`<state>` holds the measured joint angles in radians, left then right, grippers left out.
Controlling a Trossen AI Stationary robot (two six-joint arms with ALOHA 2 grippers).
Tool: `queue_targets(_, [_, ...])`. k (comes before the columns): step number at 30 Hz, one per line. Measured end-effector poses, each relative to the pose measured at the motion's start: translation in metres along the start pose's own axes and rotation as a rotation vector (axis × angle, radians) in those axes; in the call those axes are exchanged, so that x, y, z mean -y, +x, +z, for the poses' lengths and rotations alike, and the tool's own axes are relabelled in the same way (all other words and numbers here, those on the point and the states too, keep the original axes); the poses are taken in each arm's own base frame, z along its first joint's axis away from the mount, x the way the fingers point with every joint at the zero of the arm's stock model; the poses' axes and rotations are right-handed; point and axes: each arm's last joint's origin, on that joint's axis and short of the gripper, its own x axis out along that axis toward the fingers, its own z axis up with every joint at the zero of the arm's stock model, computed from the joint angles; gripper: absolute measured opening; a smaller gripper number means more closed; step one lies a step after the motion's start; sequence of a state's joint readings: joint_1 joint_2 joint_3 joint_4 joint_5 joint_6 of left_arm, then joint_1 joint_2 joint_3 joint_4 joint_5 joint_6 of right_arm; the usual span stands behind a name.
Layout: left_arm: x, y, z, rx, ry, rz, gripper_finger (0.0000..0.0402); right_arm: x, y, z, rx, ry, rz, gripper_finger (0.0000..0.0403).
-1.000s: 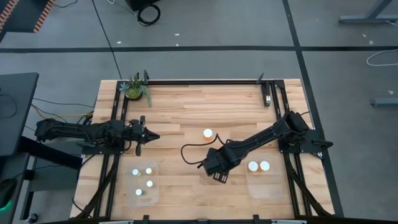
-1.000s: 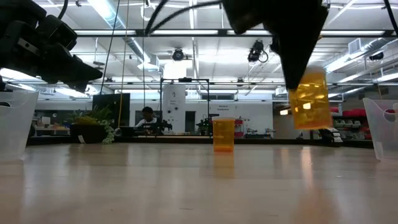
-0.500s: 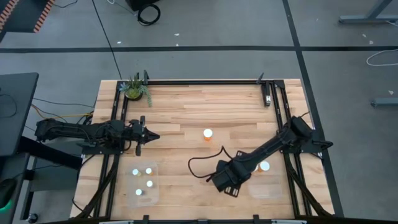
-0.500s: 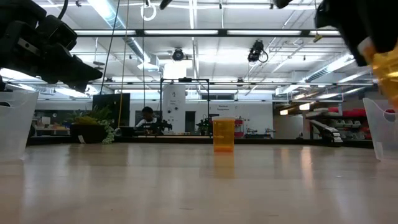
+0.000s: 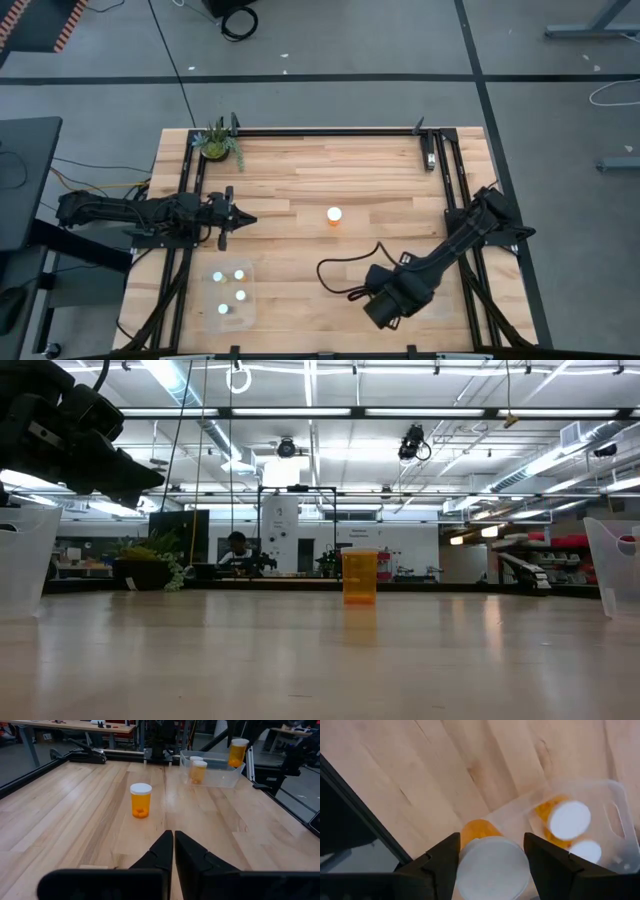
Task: Pick and place medicine bottles into bin by pill shape (circle, oval)
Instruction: Put the big orange pill bottle into the right transparent bin
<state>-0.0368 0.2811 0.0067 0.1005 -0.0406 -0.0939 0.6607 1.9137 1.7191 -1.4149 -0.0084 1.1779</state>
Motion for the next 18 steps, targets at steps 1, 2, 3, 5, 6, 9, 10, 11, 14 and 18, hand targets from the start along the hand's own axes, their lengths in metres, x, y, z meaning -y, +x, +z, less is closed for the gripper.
queue_targets(1, [0.000, 0.000, 0.000, 0.000, 0.000, 0.000, 0.0024, 0.001, -0.003, -0.003, 0.009, 0.013, -0.001, 0.0219])
queue_targets(2, [0.000, 0.000, 0.000, 0.000, 0.000, 0.000, 0.0026, 0.003, -0.006, -0.007, 0.017, 0.025, -0.005, 0.0219])
queue_targets(3, [0.000, 0.000, 0.000, 0.000, 0.000, 0.000, 0.0027, 0.004, -0.009, -0.010, 0.024, 0.042, -0.008, 0.0219])
queue_targets(5, [0.000, 0.000, 0.000, 0.000, 0.000, 0.000, 0.0030, 0.006, -0.014, -0.017, 0.047, 0.069, -0.012, 0.0219])
queue_targets(6, [0.000, 0.000, 0.000, 0.000, 0.000, 0.000, 0.0032, 0.007, -0.016, -0.020, 0.055, 0.080, -0.012, 0.0219])
queue_targets(9, [0.000, 0.000, 0.000, 0.000, 0.000, 0.000, 0.0034, 0.006, -0.017, -0.031, 0.066, 0.102, -0.012, 0.0219])
queue_targets(10, [0.000, 0.000, 0.000, 0.000, 0.000, 0.000, 0.0034, 0.006, -0.016, -0.035, 0.064, 0.105, -0.020, 0.0219])
queue_targets(11, [0.000, 0.000, 0.000, 0.000, 0.000, 0.000, 0.0033, 0.006, -0.015, -0.038, 0.062, 0.107, -0.030, 0.0219])
queue_targets(14, [0.000, 0.000, 0.000, 0.000, 0.000, 0.000, 0.0028, 0.005, -0.013, -0.048, 0.059, 0.114, -0.051, 0.0219])
queue_targets(18, [0.000, 0.000, 0.000, 0.000, 0.000, 0.000, 0.0023, 0.005, -0.010, -0.058, 0.059, 0.138, -0.069, 0.0219])
